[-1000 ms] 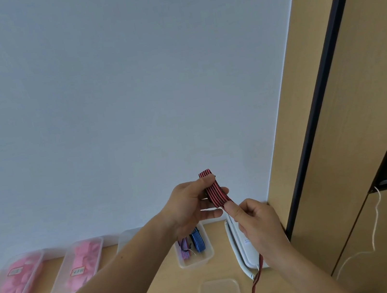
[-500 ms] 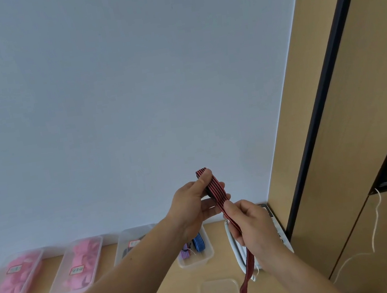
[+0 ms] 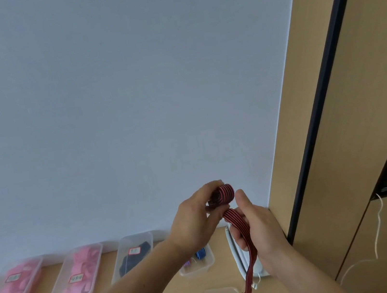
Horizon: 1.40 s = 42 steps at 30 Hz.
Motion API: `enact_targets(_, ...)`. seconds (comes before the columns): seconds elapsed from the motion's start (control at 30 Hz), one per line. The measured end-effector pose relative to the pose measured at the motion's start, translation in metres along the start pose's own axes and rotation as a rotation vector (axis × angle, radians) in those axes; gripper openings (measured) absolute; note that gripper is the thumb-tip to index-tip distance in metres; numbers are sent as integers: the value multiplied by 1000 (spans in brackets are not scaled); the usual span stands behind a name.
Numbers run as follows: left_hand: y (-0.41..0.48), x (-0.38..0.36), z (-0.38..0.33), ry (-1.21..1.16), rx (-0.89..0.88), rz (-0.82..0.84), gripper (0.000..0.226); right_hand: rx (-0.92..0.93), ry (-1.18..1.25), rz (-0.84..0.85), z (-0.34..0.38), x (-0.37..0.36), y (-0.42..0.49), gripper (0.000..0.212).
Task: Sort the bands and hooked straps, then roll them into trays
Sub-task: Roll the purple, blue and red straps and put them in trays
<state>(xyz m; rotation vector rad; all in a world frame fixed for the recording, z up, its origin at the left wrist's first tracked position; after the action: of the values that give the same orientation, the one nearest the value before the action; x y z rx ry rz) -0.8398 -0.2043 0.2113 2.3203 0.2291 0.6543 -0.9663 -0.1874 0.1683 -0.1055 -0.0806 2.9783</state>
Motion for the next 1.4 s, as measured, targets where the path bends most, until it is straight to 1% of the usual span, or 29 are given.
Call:
enact_targets(0.03,0,1,-5,64,-79,-5,47,0,0,-2,1,0,0,68)
enact_targets(0.13,-7,-2,-27,236,-408,-21,51,-1,16,-5,1,1,0,70)
enact_targets(0.17,-9,-3,-32,269,-484,-28,52,4,21,-5,2,1,-1,70)
enact_targets(0.2,-10,-4,-34,284,-526,-29,52,10,29,-6,2,1,-1,70)
enact_targets(0.23,-11,-5,-33,284,-531,-23,51,15,42,-8,2,0,-2,69)
enact_targets(0.27,-10,-5,-30,262,-492,-9,53,22,56,-10,2,1,-2,69)
enact_targets(0.3,-8,-4,-24,202,-396,7,56,30,69,-14,3,2,-2,68)
enact_targets(0.33,-4,-3,-17,104,-240,27,61,40,80,-19,3,3,-2,66)
enact_targets(0.4,-2,-5,4,-199,198,61,63,61,91,-28,3,5,-1,62)
enact_targets(0.47,-10,-17,22,-570,662,92,54,83,102,-23,3,3,-1,59)
enact_targets(0.5,-15,-24,25,-687,815,136,49,94,105,-16,2,1,-1,56)
enact_targets(0.53,-17,-28,23,-727,886,192,45,108,103,-9,1,0,-2,53)
enact_targets(0.57,-18,-30,20,-724,895,234,44,126,94,-5,1,-2,-2,50)
enact_targets(0.63,-16,-27,18,-721,845,248,41,160,56,-12,0,-2,-1,48)
enact_targets(0.7,-12,-23,20,-695,800,237,40,167,2,-32,-3,2,0,52)
enact_targets(0.83,-6,-14,20,-598,746,267,42,172,-123,-59,-8,8,2,63)
enact_targets(0.9,0,-9,18,-517,661,264,37,154,-132,-70,-10,10,3,63)
enact_targets(1.0,9,-1,16,-348,478,179,30,81,-89,-75,-14,10,4,59)
enact_targets(1.07,10,4,13,-196,318,111,39,48,-54,-58,-12,8,4,59)
enact_targets(1.2,0,2,-10,164,-110,47,47,-6,21,-47,-8,8,3,65)
enact_targets(1.3,-6,5,-32,301,-427,-59,42,2,14,-22,-6,3,0,68)
enact_targets(1.33,-8,5,-36,324,-483,-80,40,6,5,-18,-6,2,-1,70)
enact_targets(1.4,-10,4,-35,354,-528,-86,39,11,-4,-18,-5,1,-2,76)
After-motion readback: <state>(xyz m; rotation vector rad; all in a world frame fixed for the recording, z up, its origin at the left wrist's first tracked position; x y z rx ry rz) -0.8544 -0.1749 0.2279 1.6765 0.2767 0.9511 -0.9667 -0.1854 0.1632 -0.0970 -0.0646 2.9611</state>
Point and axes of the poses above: each hand's wrist, its own y-axis towards the middle knuckle, its own x-axis out of the back of the hand, z = x × y, the point moved 9 cm from there along y, towards the middle knuckle, and after that the axes turned 13 degrees about -z, right-handed, at the moved point
